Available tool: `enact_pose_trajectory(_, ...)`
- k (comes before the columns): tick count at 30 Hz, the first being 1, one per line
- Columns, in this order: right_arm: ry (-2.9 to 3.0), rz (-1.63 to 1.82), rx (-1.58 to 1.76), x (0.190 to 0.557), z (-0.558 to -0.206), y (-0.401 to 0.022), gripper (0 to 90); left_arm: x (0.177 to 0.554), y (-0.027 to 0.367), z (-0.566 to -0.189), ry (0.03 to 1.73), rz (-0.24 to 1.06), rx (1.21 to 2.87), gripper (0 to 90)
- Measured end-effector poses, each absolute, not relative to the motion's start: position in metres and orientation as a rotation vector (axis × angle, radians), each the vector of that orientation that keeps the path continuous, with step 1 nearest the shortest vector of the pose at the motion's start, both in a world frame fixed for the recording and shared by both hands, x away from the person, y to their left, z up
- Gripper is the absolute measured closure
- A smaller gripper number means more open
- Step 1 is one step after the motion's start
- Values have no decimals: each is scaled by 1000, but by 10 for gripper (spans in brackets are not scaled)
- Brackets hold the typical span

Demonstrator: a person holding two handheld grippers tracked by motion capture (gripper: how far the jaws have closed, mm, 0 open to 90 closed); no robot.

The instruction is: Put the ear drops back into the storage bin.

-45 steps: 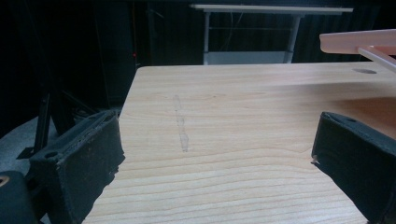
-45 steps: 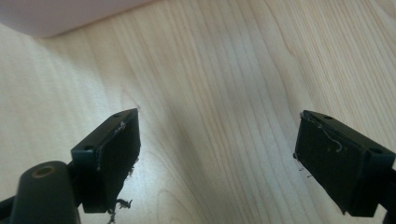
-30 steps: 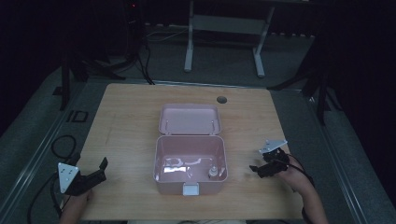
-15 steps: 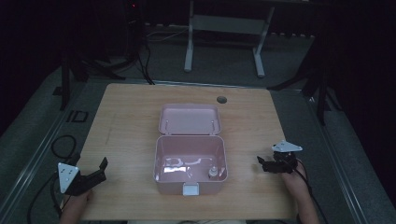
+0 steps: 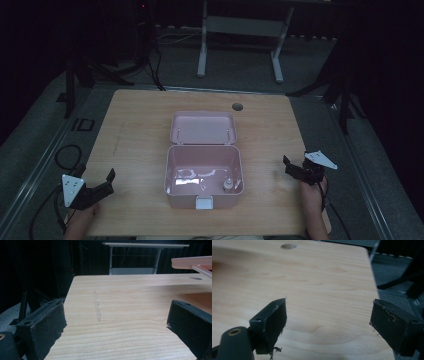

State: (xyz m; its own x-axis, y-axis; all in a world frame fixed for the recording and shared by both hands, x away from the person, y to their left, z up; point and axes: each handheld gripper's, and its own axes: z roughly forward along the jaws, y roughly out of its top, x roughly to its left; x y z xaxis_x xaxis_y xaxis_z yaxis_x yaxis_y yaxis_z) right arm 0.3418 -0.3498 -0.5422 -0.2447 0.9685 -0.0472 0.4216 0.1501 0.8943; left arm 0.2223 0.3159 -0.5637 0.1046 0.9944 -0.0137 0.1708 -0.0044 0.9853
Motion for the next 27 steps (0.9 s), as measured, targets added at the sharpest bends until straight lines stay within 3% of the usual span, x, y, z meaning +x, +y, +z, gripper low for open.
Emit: enact_pose_trajectory(27,1658,1067,1240,331,-548,-343,128,222,316,-564,1254,1035,1377,20)
